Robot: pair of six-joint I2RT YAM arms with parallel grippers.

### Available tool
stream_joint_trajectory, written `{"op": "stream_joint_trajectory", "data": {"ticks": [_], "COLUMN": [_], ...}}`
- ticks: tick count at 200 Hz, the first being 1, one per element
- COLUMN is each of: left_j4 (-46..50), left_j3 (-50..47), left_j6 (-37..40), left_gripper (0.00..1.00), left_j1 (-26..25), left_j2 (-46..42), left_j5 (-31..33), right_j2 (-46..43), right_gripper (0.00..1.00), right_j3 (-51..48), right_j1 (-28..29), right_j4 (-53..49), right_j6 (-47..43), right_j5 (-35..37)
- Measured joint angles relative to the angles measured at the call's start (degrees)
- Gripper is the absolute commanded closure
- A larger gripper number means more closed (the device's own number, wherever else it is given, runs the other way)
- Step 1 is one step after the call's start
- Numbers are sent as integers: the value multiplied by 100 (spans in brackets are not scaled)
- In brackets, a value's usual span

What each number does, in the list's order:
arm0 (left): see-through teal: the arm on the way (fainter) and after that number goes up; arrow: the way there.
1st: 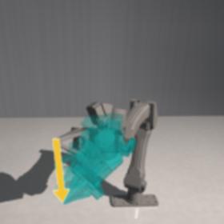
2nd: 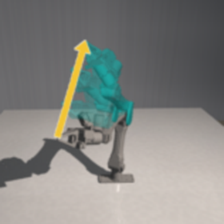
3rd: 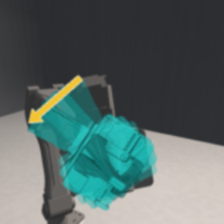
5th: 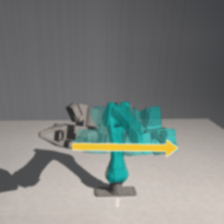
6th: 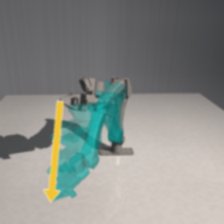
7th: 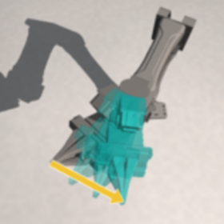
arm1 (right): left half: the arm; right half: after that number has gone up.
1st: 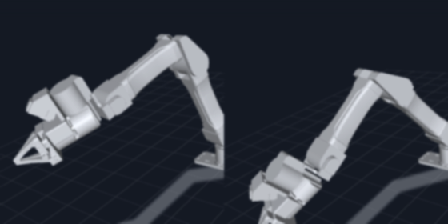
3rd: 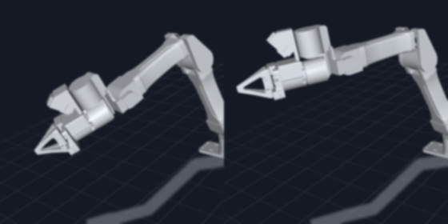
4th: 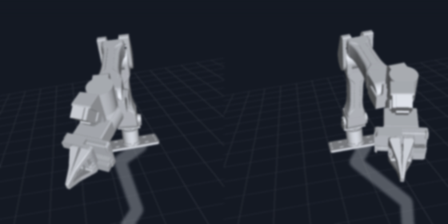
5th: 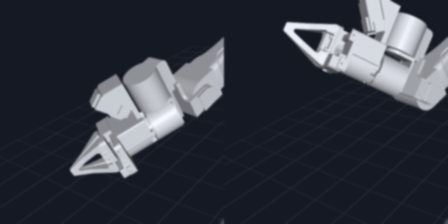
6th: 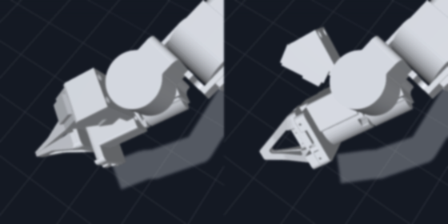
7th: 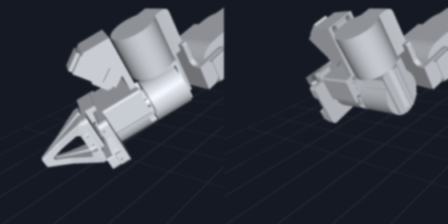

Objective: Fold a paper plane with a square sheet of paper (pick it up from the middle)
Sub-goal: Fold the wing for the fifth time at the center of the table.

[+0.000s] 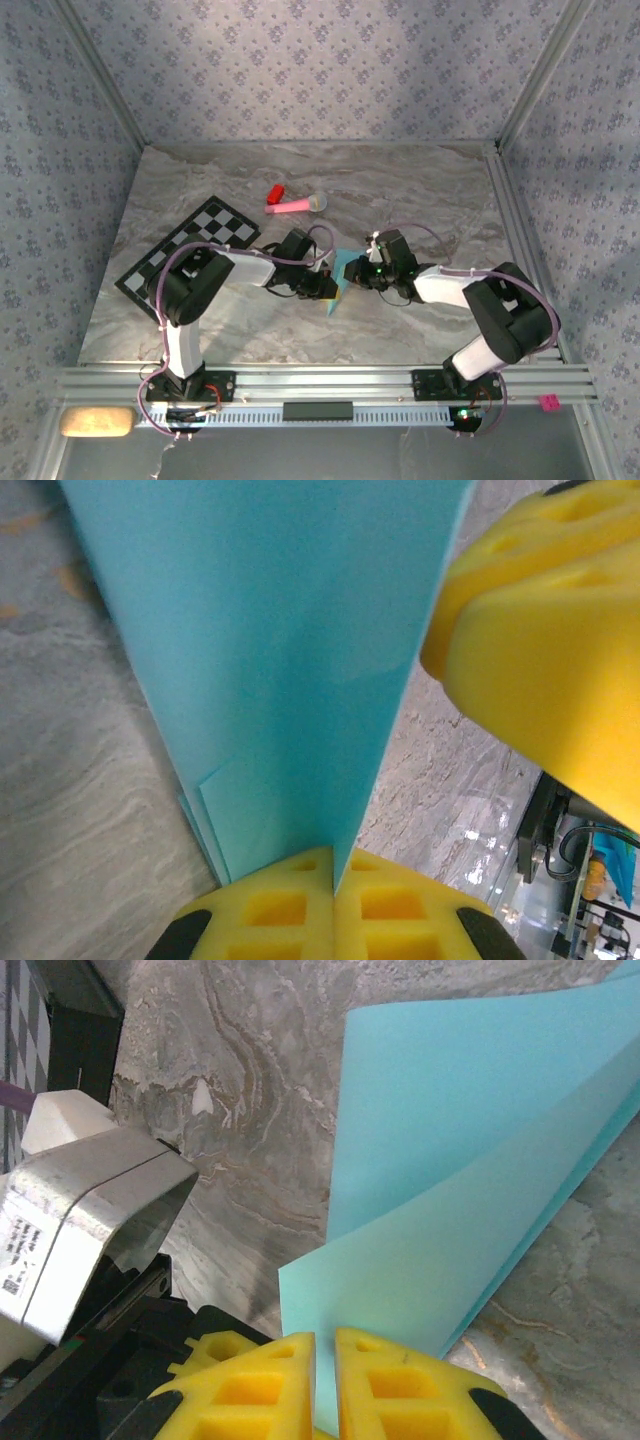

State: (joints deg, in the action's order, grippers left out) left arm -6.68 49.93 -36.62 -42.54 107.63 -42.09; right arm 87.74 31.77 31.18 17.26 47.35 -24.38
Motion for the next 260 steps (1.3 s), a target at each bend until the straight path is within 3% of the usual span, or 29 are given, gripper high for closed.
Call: {"op": "stream_joint_trajectory", "data": {"ticks": [260], "left_j4": [-649], "left_j3": [-258], "left_j6": [-697], "left_gripper": [100], "left_j1": [260], "left_j2": [146], "left_j5": [-511], "right_j2": [568], "right_gripper": [84], "right_j3": [66], "right_j1": [-205], "right_j4": [461], "right_j6": [17], "right_j5": [-444]}}
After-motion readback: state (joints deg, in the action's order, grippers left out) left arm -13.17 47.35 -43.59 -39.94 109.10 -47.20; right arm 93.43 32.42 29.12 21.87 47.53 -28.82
